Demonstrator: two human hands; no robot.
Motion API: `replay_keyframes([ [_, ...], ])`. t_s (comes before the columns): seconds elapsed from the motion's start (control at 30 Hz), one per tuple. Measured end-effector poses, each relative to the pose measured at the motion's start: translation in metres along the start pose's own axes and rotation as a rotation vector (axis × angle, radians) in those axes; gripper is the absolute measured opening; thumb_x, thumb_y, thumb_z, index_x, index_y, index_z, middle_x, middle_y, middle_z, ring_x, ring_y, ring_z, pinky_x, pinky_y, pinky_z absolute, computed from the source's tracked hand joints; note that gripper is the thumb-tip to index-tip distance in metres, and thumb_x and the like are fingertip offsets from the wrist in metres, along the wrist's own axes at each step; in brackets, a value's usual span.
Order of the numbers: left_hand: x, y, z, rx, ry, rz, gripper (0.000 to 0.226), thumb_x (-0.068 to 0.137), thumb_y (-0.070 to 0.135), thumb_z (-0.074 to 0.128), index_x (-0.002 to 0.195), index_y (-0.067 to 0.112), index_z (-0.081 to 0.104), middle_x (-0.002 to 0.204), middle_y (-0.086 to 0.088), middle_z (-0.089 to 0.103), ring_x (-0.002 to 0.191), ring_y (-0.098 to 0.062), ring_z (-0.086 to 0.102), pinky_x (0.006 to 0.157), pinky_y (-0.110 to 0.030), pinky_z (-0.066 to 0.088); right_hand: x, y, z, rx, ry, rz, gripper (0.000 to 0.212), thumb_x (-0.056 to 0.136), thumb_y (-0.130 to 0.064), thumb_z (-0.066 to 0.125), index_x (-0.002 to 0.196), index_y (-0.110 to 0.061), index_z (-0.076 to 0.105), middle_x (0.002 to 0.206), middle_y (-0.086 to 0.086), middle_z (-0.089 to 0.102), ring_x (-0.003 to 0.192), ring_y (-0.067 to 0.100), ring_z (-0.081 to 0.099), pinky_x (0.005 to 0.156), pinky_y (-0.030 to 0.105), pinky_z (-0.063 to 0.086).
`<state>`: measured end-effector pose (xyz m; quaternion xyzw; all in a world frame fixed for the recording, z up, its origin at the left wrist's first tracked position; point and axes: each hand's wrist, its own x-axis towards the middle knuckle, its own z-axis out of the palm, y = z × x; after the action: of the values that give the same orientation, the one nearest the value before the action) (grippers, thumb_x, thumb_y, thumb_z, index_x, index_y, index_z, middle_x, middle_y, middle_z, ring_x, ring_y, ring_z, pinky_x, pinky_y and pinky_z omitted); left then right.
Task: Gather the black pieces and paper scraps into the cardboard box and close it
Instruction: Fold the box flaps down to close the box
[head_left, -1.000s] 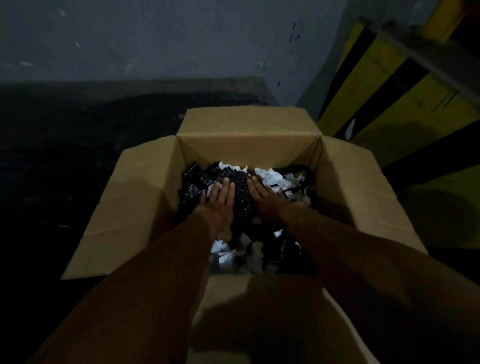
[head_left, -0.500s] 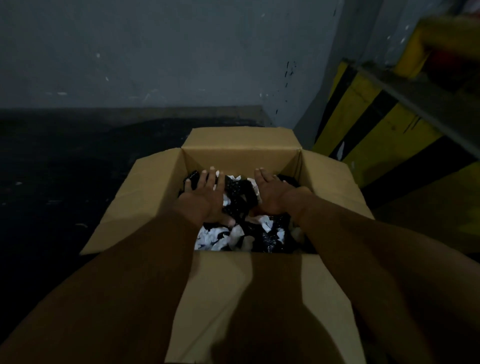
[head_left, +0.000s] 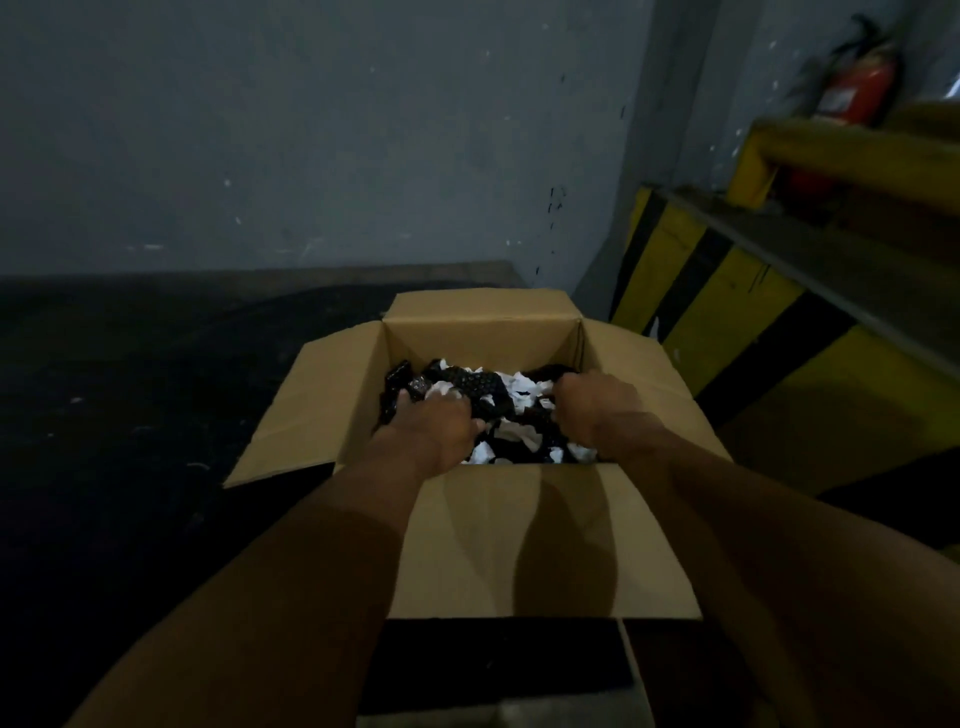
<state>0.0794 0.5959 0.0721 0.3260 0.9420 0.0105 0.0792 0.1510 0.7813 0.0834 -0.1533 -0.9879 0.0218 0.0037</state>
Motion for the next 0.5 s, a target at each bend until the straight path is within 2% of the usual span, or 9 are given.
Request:
replay_keyframes([
  [0.1, -0.027, 0.012, 0.004, -0.060, 0.006, 0.030, 0.036, 0.101, 0.038, 0.033, 0.117, 0.014, 0.055, 0.129, -0.012, 0.055, 0.125, -0.031, 0.046, 0.111, -0.059, 0.016, -0.039, -0.010, -0.008, 0.014, 0.033, 0.116, 0.026, 0.094, -0.031, 0.053, 0.114, -0.015, 0.057, 0.115, 0.011, 0.061, 0.103, 0.031, 0.059, 0.076, 0.036, 0.041],
  [0.23, -0.059, 0.024, 0.018, -0.108, 0.020, 0.078, 0.042, 0.101, 0.039, 0.029, 0.125, 0.013, 0.051, 0.132, -0.012, 0.054, 0.123, -0.032, 0.048, 0.109, -0.060, 0.022, -0.087, -0.021, -0.004, 0.062, -0.016, 0.234, 0.022, 0.097, -0.022, 0.043, 0.112, -0.013, 0.055, 0.120, 0.014, 0.058, 0.111, 0.032, 0.055, 0.093, 0.044, 0.045],
  [0.37, -0.082, 0.029, 0.036, -0.033, 0.060, 0.109, 0.058, 0.100, 0.042, 0.027, 0.148, 0.010, 0.024, 0.151, -0.009, 0.033, 0.142, -0.029, 0.025, 0.113, -0.057, 0.016, -0.125, -0.024, 0.010, 0.152, -0.047, 0.288, 0.025, 0.096, -0.023, 0.044, 0.117, -0.015, 0.054, 0.127, 0.009, 0.053, 0.118, 0.030, 0.050, 0.099, 0.049, 0.042],
  [0.43, -0.090, 0.033, 0.039, -0.049, 0.096, 0.089, 0.061, 0.099, 0.044, 0.028, 0.150, 0.011, 0.020, 0.156, -0.010, 0.024, 0.145, -0.029, 0.017, 0.114, -0.056, 0.015, -0.135, -0.020, 0.018, 0.186, -0.002, 0.275, 0.029, 0.095, -0.023, 0.046, 0.122, -0.017, 0.053, 0.133, 0.006, 0.049, 0.119, 0.029, 0.050, 0.098, 0.049, 0.044],
  [0.5, -0.095, 0.039, 0.038, -0.068, 0.061, 0.067, 0.064, 0.099, 0.046, 0.029, 0.152, 0.013, 0.014, 0.160, -0.008, 0.014, 0.147, -0.029, 0.009, 0.115, -0.055, 0.013, -0.140, -0.015, 0.022, 0.193, -0.007, 0.283, 0.032, 0.096, -0.020, 0.045, 0.126, -0.016, 0.051, 0.138, 0.006, 0.045, 0.120, 0.029, 0.050, 0.099, 0.047, 0.044],
])
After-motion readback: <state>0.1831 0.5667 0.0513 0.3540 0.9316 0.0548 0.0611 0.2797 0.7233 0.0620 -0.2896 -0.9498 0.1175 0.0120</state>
